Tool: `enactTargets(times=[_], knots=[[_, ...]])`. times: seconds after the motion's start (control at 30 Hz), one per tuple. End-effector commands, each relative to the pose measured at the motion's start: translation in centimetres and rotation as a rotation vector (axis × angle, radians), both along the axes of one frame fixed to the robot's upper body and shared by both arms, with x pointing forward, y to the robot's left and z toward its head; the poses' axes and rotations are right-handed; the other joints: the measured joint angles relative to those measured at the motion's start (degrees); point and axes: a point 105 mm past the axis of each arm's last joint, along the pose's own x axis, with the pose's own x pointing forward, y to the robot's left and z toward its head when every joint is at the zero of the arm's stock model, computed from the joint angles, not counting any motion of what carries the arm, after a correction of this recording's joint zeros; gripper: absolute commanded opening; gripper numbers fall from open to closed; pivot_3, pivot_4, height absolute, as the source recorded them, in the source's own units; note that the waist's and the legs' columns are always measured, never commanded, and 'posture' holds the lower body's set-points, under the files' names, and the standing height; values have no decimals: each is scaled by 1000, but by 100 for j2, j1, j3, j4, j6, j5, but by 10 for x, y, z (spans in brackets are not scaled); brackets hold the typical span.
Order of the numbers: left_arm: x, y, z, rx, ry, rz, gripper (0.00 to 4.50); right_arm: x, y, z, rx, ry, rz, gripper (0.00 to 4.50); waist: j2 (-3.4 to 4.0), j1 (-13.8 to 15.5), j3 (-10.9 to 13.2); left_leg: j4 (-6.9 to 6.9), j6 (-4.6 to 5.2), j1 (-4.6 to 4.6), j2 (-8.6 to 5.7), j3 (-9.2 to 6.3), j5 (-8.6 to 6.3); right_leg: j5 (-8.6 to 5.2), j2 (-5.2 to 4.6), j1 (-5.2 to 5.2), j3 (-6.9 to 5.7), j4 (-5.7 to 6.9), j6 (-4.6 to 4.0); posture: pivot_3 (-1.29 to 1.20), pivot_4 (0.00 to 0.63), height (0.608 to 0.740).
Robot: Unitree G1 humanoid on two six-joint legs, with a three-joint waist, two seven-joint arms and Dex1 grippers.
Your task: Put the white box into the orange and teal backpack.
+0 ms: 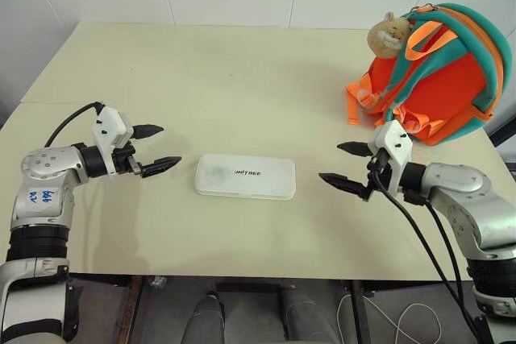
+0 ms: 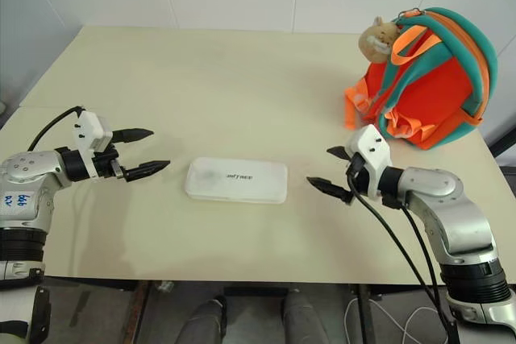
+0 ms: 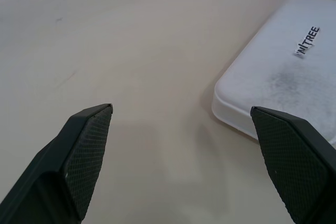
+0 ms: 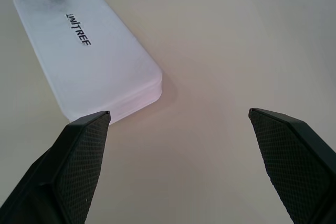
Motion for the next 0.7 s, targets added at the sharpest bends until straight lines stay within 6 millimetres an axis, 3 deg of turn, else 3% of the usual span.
enactTargets(times=[0.03, 0.43, 0.53, 0.7], knots=[[4, -7, 10, 0, -43, -20, 4500, -3, -2, 13, -1, -53, -15, 4466, 0, 5, 0, 1, 0, 1, 0, 0, 0, 0, 0, 2, 0, 0, 0, 0, 150, 740], [3, -11, 7, -27, -24, -14, 4500, 0, 12, 2, -43, -34, -4, 4466, 0, -19, 0, 4, 0, 6, 0, -1, 0, 1, 1, 6, 0, 2, 1, 0, 150, 740], [2, -1, 4, -34, 3, 26, 4500, 9, 17, -4, -88, -56, -6, 4466, 0, -47, 0, 4, 0, 8, 0, 0, 0, 1, 1, 8, 0, 2, 1, 0, 150, 740], [6, 4, -2, -134, 121, 123, 4500, 40, 9, -16, -198, -110, -120, 4466, 0, -58, 0, 8, 0, 14, 0, -1, 0, 1, 0, 13, 0, 5, 2, 0, 150, 740]])
